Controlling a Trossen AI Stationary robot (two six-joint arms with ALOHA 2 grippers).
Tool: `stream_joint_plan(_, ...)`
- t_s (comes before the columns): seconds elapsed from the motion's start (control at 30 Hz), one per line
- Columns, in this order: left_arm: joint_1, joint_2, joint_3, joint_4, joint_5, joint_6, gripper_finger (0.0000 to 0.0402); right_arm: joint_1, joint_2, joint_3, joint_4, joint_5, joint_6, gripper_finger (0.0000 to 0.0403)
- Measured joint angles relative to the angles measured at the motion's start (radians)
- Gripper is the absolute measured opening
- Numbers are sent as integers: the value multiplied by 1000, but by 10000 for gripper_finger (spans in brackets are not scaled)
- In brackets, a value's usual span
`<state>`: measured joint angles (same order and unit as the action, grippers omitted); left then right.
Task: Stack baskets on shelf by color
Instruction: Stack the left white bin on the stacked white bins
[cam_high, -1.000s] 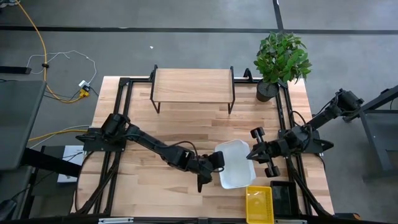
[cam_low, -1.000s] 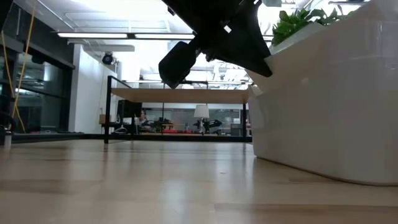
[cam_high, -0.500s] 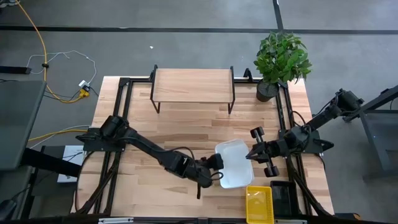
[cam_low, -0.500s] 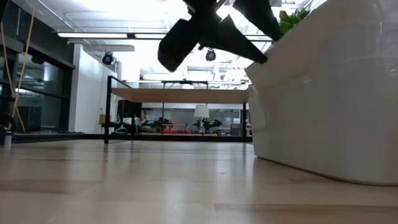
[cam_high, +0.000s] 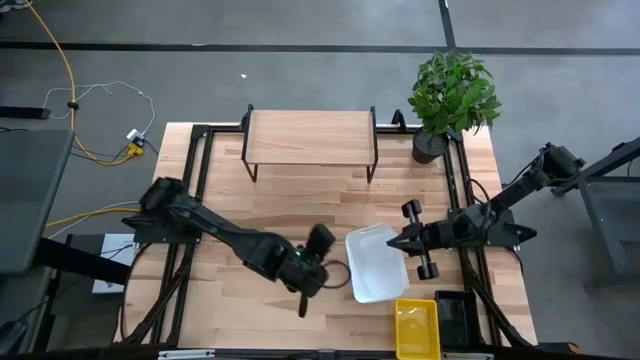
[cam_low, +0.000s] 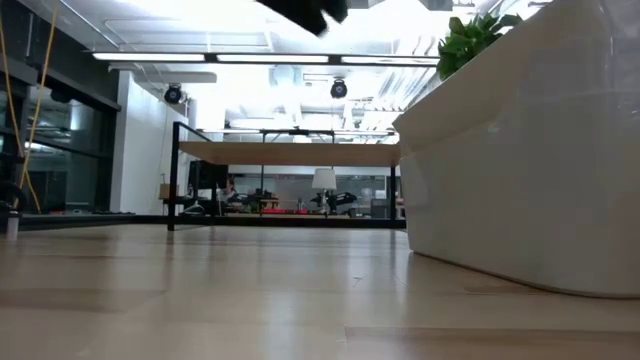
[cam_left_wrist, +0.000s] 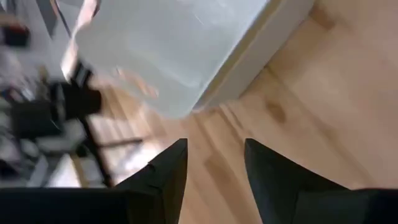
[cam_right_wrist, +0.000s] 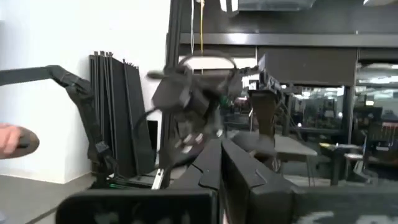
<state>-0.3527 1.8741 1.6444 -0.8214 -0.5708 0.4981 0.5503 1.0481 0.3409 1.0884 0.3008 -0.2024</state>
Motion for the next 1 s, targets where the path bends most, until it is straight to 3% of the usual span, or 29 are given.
stream_joint_plan(0.1, 0, -63, -12, -73, 31, -171, 134, 0, 0, 0, -14, 35, 52, 0)
stream_joint_plan(0.23, -17, -182, -104, -35, 16, -299, 101, 0, -2, 0, -81, 177, 143, 0)
stream_joint_plan(0.33, -47, -285, -253, 142, -24, -313, 57, -1, -10, 16, -189, 260, 203, 0)
stream_joint_plan(0.43, -77, -392, -445, 425, -67, -277, 11, -1, -23, 101, -412, 295, 272, 0)
stream_joint_plan(0.57, -93, -505, -724, 853, -160, -229, 10, -2, 2, 267, -831, 333, 438, 0)
stream_joint_plan(0.67, -91, -536, -895, 1184, -202, -189, 2, 0, 45, 363, -1021, 426, 537, 0)
stream_joint_plan(0.77, -83, -552, -1007, 1437, -206, -145, 3, -10, 85, 472, -1181, 420, 620, 0)
stream_joint_plan(0.83, -77, -557, -1043, 1515, -195, -151, 1, -7, 116, 558, -1293, 406, 690, 0)
stream_joint_plan(1.0, -81, -580, -1049, 1495, -195, -231, 0, 17, 237, 798, -1688, 403, 918, 0)
